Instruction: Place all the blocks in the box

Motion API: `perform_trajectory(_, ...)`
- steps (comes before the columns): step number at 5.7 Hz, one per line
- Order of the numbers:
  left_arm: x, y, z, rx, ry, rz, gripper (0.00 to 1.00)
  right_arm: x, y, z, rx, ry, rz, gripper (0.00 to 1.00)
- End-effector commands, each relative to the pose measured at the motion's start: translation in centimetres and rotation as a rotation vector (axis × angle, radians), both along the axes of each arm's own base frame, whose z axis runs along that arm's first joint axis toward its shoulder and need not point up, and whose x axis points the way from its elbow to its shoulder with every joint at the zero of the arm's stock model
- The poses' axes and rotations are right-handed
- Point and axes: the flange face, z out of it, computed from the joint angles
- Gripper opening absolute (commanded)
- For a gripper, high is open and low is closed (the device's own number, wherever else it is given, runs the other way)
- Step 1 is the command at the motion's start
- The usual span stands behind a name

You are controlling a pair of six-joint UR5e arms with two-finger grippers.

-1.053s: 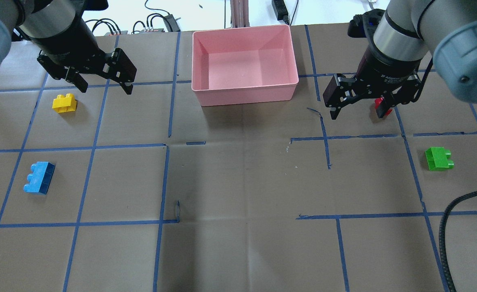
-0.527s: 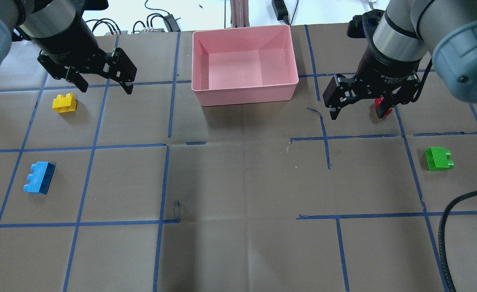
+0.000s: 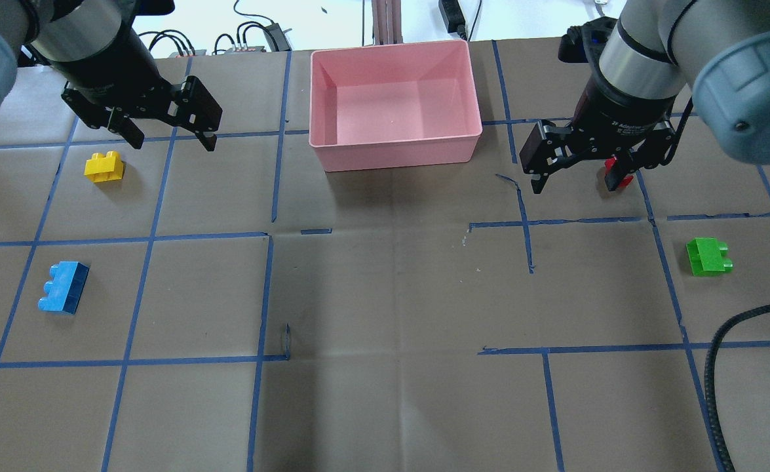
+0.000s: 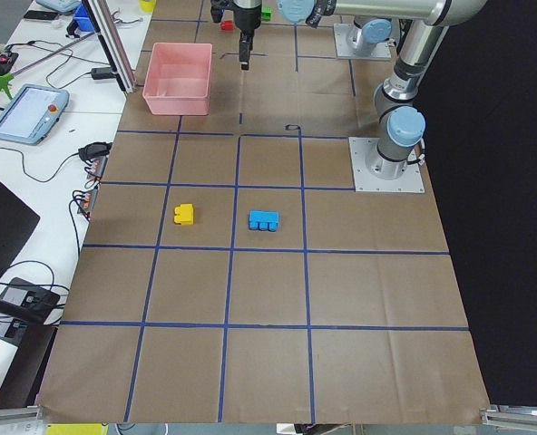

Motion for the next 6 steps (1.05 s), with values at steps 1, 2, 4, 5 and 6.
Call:
perform_trajectory(1, 0.6, 0.0, 0.0, 0.003, -0.013, 0.005, 1.0, 0.0, 0.0, 0.0, 0.0, -0.001, 0.0, 1.0)
perform_trajectory(2, 0.7, 0.1, -0.1, 0.005, -0.013, 0.003, 1.0, 0.0, 0.0, -0.1, 0.002, -0.001, 0.002, 1.0)
perform_trajectory(4, 1.3, -0.1, 0.1, 0.0, -0.013, 0.012, 1.0, 0.0, 0.0, -0.1, 0.002, -0.001, 0.0, 1.0)
perform_trajectory(5, 3.5, -0.4, 0.1, 0.001, -0.017, 0.003, 1.0, 0.0, 0.0, -0.1, 0.0, 0.001, 0.002, 1.0)
perform_trajectory(6, 10.9, -0.6, 0.2, 0.009, -0.019, 0.017, 1.0, -0.2, -0.1, -0.1, -0.003, 0.008, 0.009, 1.0)
